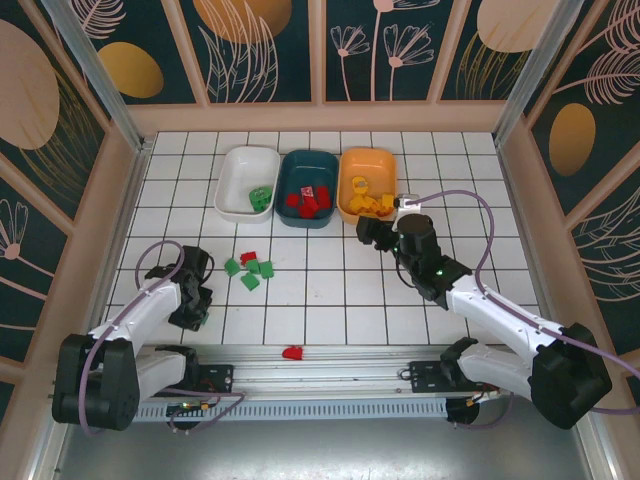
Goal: Sort the legos into containers by color
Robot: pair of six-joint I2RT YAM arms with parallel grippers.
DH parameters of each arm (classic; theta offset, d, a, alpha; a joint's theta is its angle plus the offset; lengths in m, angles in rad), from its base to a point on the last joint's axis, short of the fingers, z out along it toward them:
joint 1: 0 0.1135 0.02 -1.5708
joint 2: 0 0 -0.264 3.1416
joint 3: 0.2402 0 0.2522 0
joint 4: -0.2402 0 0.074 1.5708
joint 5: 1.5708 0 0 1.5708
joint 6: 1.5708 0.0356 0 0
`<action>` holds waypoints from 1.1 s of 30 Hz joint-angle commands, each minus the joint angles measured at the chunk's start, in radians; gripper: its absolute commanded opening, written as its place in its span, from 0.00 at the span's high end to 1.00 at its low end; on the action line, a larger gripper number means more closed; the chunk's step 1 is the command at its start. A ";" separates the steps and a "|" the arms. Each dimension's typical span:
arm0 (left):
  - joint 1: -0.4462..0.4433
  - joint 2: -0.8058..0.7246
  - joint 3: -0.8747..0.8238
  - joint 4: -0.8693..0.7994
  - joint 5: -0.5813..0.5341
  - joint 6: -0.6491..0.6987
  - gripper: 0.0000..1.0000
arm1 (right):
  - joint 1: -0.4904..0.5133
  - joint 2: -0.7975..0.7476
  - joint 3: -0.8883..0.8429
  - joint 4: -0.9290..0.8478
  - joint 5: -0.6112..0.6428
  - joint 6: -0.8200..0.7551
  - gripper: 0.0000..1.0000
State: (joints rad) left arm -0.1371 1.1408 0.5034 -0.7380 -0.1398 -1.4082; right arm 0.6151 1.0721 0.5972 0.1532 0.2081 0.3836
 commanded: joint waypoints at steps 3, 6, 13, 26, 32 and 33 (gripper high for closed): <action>0.002 0.013 0.113 0.194 -0.036 0.094 0.65 | 0.010 -0.011 0.000 0.013 0.013 0.012 0.12; 0.000 0.028 0.164 0.211 -0.026 0.122 0.65 | 0.011 -0.007 0.002 0.011 0.014 0.013 0.12; -0.032 0.166 0.419 0.242 -0.056 0.230 0.64 | 0.012 0.008 0.010 0.012 0.013 0.009 0.12; -0.102 0.695 0.952 0.245 -0.132 0.485 0.62 | 0.020 0.052 0.028 0.006 0.015 0.003 0.12; -0.102 0.819 1.026 0.240 -0.159 0.565 0.60 | 0.028 0.066 0.050 -0.004 0.008 0.001 0.12; -0.102 0.830 1.027 0.246 -0.151 0.576 0.60 | 0.033 0.071 0.053 -0.006 0.008 0.000 0.12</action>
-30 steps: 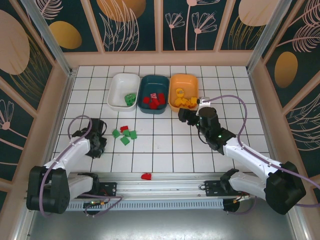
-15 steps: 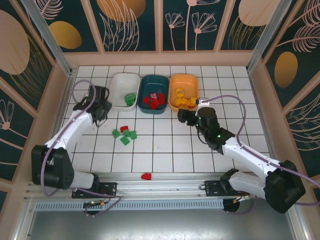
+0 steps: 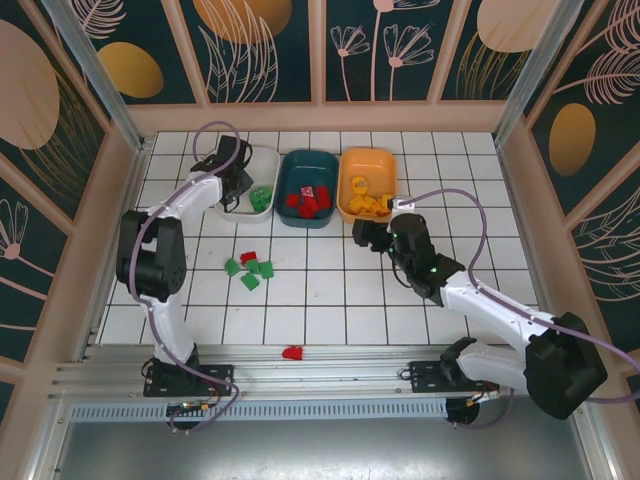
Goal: Sort the legos into containers by color
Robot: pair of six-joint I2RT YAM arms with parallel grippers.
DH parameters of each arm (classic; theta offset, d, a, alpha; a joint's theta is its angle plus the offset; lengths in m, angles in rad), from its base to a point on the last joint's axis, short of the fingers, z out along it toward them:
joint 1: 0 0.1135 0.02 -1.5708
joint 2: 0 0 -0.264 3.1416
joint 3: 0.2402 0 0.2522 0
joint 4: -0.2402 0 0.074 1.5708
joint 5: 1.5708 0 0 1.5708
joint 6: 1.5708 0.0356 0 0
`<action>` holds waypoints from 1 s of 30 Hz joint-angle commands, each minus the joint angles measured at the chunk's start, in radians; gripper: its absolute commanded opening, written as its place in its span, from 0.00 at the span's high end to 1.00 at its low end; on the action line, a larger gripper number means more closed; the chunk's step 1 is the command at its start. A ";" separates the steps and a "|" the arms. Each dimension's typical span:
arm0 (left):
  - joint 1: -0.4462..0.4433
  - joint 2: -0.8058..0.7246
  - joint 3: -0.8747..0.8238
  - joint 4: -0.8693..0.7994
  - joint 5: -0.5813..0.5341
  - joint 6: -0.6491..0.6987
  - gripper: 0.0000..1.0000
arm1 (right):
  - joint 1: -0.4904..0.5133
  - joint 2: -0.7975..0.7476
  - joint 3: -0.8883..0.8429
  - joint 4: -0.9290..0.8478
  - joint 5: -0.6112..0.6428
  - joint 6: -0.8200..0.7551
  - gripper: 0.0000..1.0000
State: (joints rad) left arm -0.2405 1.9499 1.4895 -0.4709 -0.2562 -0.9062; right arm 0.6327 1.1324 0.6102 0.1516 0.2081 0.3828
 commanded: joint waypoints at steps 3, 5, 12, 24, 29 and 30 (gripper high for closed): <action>0.001 0.039 0.048 -0.004 -0.007 0.092 0.56 | 0.031 0.028 0.060 -0.016 0.013 -0.005 0.12; 0.001 0.047 0.052 0.008 0.016 0.108 0.51 | 0.042 0.041 0.073 -0.023 0.016 -0.007 0.12; -0.012 -0.064 0.039 0.057 0.108 0.150 0.43 | 0.105 0.113 0.151 -0.060 0.028 -0.022 0.12; -0.018 -0.703 -0.563 0.348 0.243 0.169 0.01 | 0.358 0.476 0.433 -0.147 0.076 -0.025 0.12; -0.017 -0.862 -0.816 0.401 0.267 0.125 0.01 | 0.451 0.653 0.577 -0.199 0.101 -0.025 0.14; -0.017 -0.888 -0.849 0.413 0.269 0.122 0.01 | 0.462 0.676 0.596 -0.208 0.108 -0.026 0.14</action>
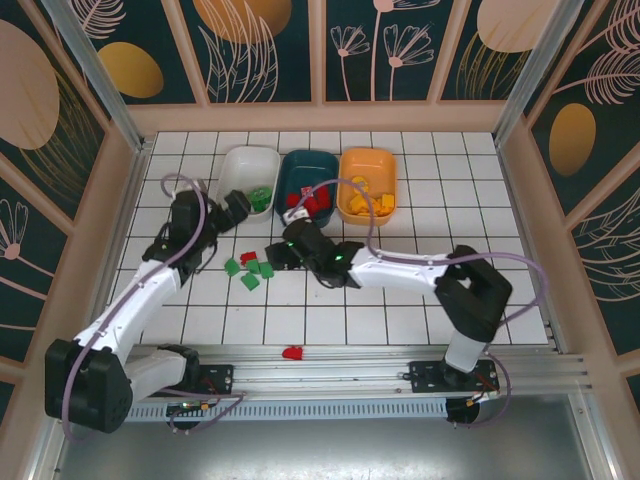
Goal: Sort the legos into containers by color
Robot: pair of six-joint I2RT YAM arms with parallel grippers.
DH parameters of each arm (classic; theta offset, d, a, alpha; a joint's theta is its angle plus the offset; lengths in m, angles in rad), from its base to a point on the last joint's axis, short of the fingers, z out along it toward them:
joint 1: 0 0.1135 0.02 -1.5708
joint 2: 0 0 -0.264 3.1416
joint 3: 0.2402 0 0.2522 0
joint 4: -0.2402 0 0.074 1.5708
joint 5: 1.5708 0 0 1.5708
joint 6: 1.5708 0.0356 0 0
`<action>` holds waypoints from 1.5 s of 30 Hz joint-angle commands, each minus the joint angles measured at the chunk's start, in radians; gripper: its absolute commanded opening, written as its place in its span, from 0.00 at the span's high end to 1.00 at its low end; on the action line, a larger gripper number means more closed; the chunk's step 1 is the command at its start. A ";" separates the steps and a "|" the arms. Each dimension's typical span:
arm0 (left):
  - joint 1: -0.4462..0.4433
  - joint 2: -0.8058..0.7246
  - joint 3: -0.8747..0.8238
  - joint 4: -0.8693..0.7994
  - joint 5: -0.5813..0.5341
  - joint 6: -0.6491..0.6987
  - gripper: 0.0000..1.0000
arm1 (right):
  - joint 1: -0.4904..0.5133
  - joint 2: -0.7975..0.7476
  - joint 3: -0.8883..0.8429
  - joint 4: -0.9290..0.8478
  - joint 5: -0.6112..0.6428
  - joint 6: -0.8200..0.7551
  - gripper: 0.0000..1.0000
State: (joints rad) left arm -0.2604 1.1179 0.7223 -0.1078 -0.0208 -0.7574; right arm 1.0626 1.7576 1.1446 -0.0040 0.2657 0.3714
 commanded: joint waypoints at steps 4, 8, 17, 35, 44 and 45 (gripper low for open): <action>0.002 -0.140 -0.187 0.079 0.058 -0.032 0.01 | 0.049 0.113 0.109 -0.066 0.047 -0.014 0.15; 0.002 -0.169 -0.247 0.060 0.067 -0.050 0.01 | 0.047 0.126 0.112 -0.071 0.050 -0.021 0.15; 0.001 -0.230 -0.329 0.046 0.053 -0.077 0.02 | 0.020 0.158 0.097 -0.067 -0.013 -0.021 0.15; 0.003 -0.265 -0.342 0.018 0.044 -0.105 0.01 | 0.034 0.329 0.224 -0.143 -0.091 -0.015 0.21; 0.002 -0.269 -0.340 0.015 0.048 -0.117 0.01 | 0.056 0.374 0.300 -0.194 -0.043 -0.016 0.22; 0.002 -0.271 -0.340 0.015 0.046 -0.117 0.01 | 0.057 0.385 0.320 -0.208 -0.037 -0.007 0.22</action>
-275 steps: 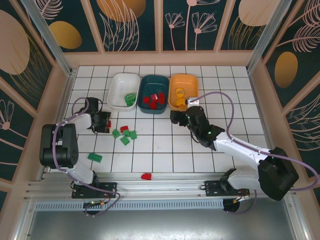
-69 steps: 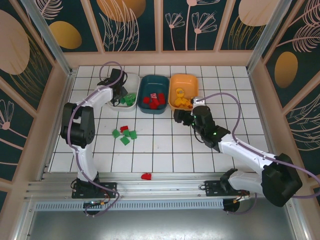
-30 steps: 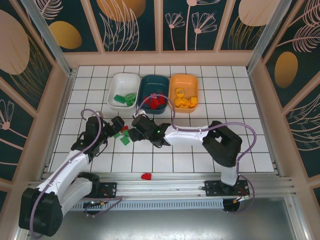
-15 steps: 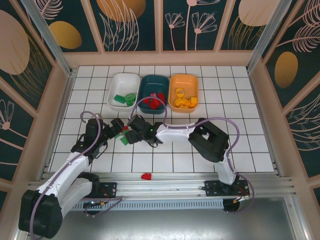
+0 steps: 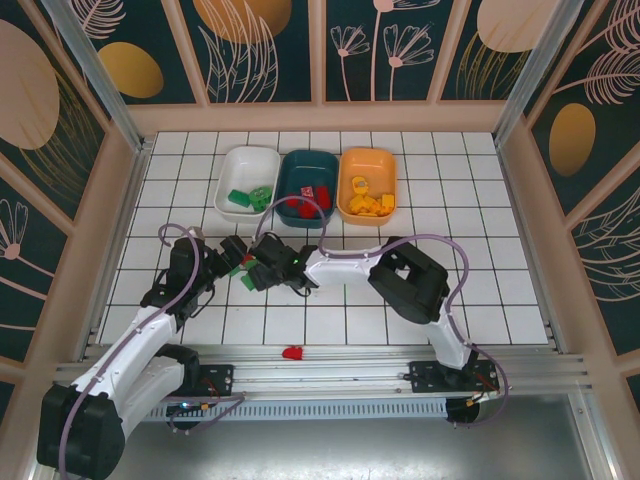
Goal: Sort the legos into containers by color
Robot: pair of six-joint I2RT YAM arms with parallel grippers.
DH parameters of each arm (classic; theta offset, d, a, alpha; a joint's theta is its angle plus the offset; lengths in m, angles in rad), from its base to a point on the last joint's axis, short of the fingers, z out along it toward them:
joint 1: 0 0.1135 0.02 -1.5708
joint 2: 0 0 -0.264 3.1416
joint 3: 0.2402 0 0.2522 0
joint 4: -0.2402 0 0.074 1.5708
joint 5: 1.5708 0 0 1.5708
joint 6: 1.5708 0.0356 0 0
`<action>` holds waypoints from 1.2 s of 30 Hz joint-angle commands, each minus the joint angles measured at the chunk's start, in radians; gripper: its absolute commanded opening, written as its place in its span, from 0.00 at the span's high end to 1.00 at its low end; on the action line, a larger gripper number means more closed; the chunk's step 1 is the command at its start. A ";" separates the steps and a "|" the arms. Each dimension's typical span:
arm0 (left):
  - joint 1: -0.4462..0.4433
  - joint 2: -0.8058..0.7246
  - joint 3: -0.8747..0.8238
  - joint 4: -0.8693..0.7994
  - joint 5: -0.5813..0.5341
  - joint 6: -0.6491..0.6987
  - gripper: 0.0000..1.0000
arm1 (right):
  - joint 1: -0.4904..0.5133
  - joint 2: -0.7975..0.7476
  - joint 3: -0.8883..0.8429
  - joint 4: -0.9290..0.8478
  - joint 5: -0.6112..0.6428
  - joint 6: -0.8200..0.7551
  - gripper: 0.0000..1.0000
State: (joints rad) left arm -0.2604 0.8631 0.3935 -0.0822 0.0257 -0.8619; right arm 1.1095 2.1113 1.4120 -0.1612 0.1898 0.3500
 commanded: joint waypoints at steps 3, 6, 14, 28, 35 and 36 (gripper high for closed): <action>0.003 -0.021 -0.006 -0.020 -0.002 -0.012 0.01 | 0.010 0.047 0.062 -0.067 0.056 0.023 0.23; 0.002 -0.027 -0.005 -0.029 -0.008 -0.007 0.01 | 0.009 0.040 0.039 -0.051 0.061 0.024 0.27; 0.002 -0.018 0.000 -0.021 -0.005 -0.004 0.01 | 0.013 0.023 0.024 -0.059 0.087 0.034 0.55; 0.003 -0.007 0.009 -0.045 -0.021 -0.010 0.01 | -0.031 -0.159 -0.049 0.021 0.121 0.012 0.71; 0.003 0.004 0.011 -0.116 -0.055 -0.076 0.02 | -0.178 -0.158 0.051 0.073 0.026 -0.059 0.71; 0.003 0.006 0.005 -0.114 -0.046 -0.087 0.02 | -0.198 -0.131 0.090 0.072 0.014 -0.069 0.71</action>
State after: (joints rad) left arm -0.2604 0.8623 0.3935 -0.1520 -0.0082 -0.9016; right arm 0.9607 1.9503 1.4250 -0.1364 0.2379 0.3264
